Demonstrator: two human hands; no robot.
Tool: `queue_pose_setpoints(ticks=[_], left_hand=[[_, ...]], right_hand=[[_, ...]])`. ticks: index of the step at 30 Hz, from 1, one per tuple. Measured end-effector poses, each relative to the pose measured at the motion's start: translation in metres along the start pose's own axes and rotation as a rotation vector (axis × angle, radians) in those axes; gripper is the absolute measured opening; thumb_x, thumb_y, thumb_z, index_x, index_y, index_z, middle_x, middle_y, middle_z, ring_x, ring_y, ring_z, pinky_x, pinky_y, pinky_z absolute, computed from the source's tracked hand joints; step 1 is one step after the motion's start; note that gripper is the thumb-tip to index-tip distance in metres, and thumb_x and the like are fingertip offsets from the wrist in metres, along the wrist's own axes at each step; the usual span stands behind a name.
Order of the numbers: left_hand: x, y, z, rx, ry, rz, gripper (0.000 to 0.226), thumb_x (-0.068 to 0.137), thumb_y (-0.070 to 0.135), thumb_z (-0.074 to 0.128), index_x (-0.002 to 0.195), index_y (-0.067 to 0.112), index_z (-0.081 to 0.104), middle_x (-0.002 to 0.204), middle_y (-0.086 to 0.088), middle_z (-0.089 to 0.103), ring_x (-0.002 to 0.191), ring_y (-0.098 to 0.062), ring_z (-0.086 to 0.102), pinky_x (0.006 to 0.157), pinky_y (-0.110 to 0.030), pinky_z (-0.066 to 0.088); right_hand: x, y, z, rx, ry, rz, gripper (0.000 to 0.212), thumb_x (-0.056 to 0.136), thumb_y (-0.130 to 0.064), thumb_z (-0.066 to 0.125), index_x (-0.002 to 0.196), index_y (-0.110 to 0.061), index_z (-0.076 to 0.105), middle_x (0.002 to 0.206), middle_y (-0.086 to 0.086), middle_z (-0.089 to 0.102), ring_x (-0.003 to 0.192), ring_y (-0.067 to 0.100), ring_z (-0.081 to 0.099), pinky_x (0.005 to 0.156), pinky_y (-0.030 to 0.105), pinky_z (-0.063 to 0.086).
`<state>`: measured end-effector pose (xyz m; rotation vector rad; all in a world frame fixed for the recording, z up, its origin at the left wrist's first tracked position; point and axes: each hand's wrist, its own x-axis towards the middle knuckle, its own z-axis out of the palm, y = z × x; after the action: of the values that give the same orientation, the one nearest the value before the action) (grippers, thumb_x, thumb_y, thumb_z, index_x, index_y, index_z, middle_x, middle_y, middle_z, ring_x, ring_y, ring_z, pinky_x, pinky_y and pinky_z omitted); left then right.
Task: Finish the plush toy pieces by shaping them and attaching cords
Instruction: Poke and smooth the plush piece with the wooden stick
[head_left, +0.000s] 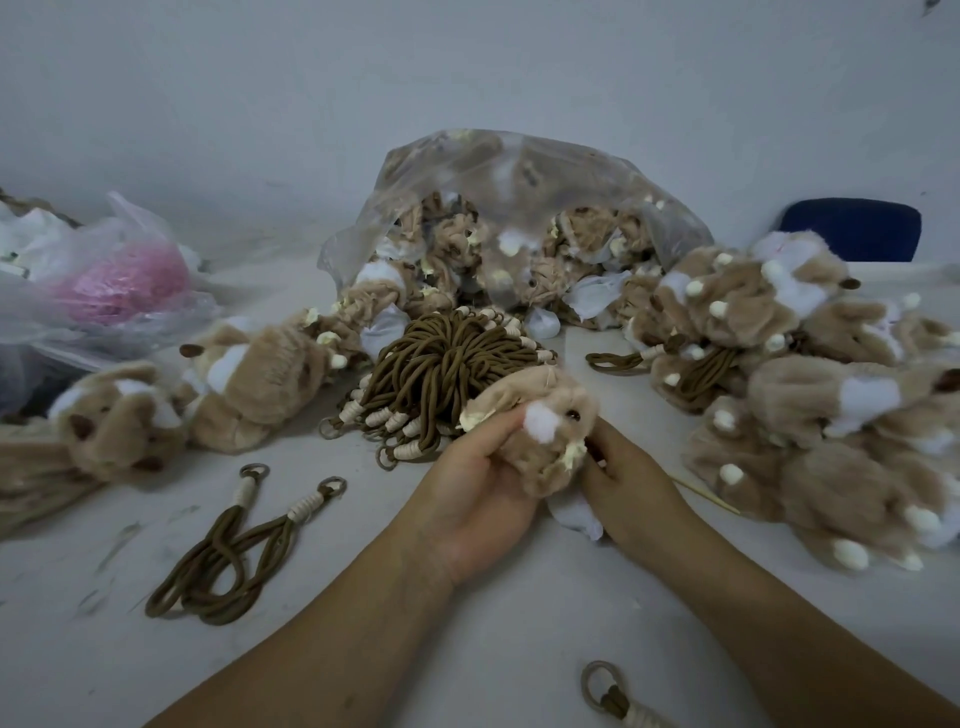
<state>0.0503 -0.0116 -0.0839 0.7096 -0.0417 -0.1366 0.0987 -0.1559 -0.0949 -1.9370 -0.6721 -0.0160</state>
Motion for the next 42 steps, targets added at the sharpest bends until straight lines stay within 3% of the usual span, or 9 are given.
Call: queue_pose_setpoints(ticks=[8, 11, 18, 22, 28, 32, 35, 39, 42], left_hand=[[0.005, -0.010, -0.006, 0.289, 0.133, 0.132, 0.039, 0.095, 0.022, 0.054, 0.126, 0.000, 0.062, 0.123, -0.018, 0.067, 0.113, -0.026, 0.066, 0.089, -0.031, 0.055], [0.005, -0.016, -0.007, 0.428, 0.220, 0.160, 0.029, 0.097, 0.025, 0.057, 0.118, 0.010, 0.070, 0.116, -0.011, 0.072, 0.111, -0.023, 0.067, 0.084, -0.030, 0.055], [0.000, -0.013, -0.007, 0.783, 0.264, 0.324, 0.036, 0.102, 0.032, 0.051, 0.137, 0.029, 0.055, 0.115, 0.018, 0.071, 0.104, 0.005, 0.065, 0.077, -0.008, 0.050], [0.000, -0.012, -0.007, 0.870, 0.245, 0.381, 0.038, 0.105, 0.032, 0.045, 0.143, 0.031, 0.047, 0.112, 0.037, 0.063, 0.108, 0.016, 0.057, 0.080, -0.002, 0.045], [-0.004, -0.014, 0.003, 1.025, 0.171, 0.324, 0.035, 0.088, 0.060, 0.054, 0.123, 0.063, 0.050, 0.122, 0.048, 0.051, 0.117, 0.020, 0.049, 0.092, -0.007, 0.045], [-0.002, -0.018, 0.002, 0.966, 0.253, 0.373, 0.058, 0.079, 0.049, 0.062, 0.134, 0.056, 0.045, 0.118, 0.032, 0.064, 0.110, 0.006, 0.062, 0.094, -0.034, 0.055], [-0.006, -0.018, 0.007, 1.110, 0.288, 0.436, 0.058, 0.084, 0.042, 0.061, 0.138, 0.052, 0.044, 0.123, 0.030, 0.061, 0.111, 0.009, 0.059, 0.096, -0.032, 0.053], [-0.012, -0.013, 0.014, 1.451, 0.334, 0.895, 0.052, 0.088, 0.033, 0.057, 0.138, 0.029, 0.048, 0.133, 0.012, 0.046, 0.134, -0.010, 0.041, 0.112, -0.027, 0.035], [-0.009, -0.019, 0.017, 1.725, 0.081, 1.114, 0.063, 0.082, 0.017, 0.057, 0.143, 0.007, 0.046, 0.147, -0.009, 0.043, 0.147, -0.026, 0.025, 0.120, -0.043, 0.023]], right_hand=[[-0.004, -0.003, -0.011, -0.007, 0.332, -0.091, 0.005, 0.092, -0.041, 0.050, 0.094, -0.037, 0.051, 0.105, -0.010, 0.053, 0.089, -0.007, 0.053, 0.070, 0.004, 0.040], [-0.005, -0.007, -0.008, -0.125, 0.182, -0.166, 0.019, 0.084, -0.048, 0.058, 0.100, -0.045, 0.049, 0.107, -0.018, 0.045, 0.097, -0.009, 0.050, 0.073, 0.005, 0.042], [-0.006, -0.005, -0.003, -0.334, 0.124, -0.350, 0.021, 0.084, -0.016, 0.063, 0.104, -0.016, 0.055, 0.109, -0.007, 0.042, 0.089, 0.002, 0.048, 0.070, 0.026, 0.051], [-0.006, -0.007, 0.001, -0.428, 0.083, -0.363, 0.028, 0.077, -0.013, 0.064, 0.103, -0.015, 0.053, 0.105, -0.008, 0.039, 0.083, 0.002, 0.043, 0.064, 0.013, 0.038], [-0.006, -0.005, -0.001, -0.399, 0.124, -0.283, 0.026, 0.073, -0.036, 0.052, 0.094, -0.024, 0.042, 0.095, -0.011, 0.032, 0.073, 0.000, 0.044, 0.055, 0.014, 0.036], [-0.002, -0.004, 0.001, -0.326, 0.175, -0.223, 0.031, 0.077, -0.023, 0.070, 0.096, -0.027, 0.045, 0.095, -0.012, 0.033, 0.079, 0.002, 0.047, 0.062, 0.019, 0.042], [0.000, -0.005, 0.001, -0.314, 0.218, -0.231, 0.032, 0.077, -0.025, 0.069, 0.090, -0.029, 0.040, 0.090, -0.015, 0.035, 0.076, 0.000, 0.045, 0.062, 0.012, 0.039], [0.004, 0.005, -0.015, -0.330, 0.282, -0.128, 0.030, 0.082, -0.022, 0.067, 0.104, -0.020, 0.046, 0.097, -0.005, 0.043, 0.077, -0.007, 0.039, 0.068, 0.004, 0.034], [0.008, 0.009, -0.016, -0.342, 0.212, -0.119, 0.033, 0.084, -0.024, 0.061, 0.114, -0.015, 0.050, 0.108, 0.005, 0.051, 0.087, -0.003, 0.047, 0.070, 0.016, 0.039]])
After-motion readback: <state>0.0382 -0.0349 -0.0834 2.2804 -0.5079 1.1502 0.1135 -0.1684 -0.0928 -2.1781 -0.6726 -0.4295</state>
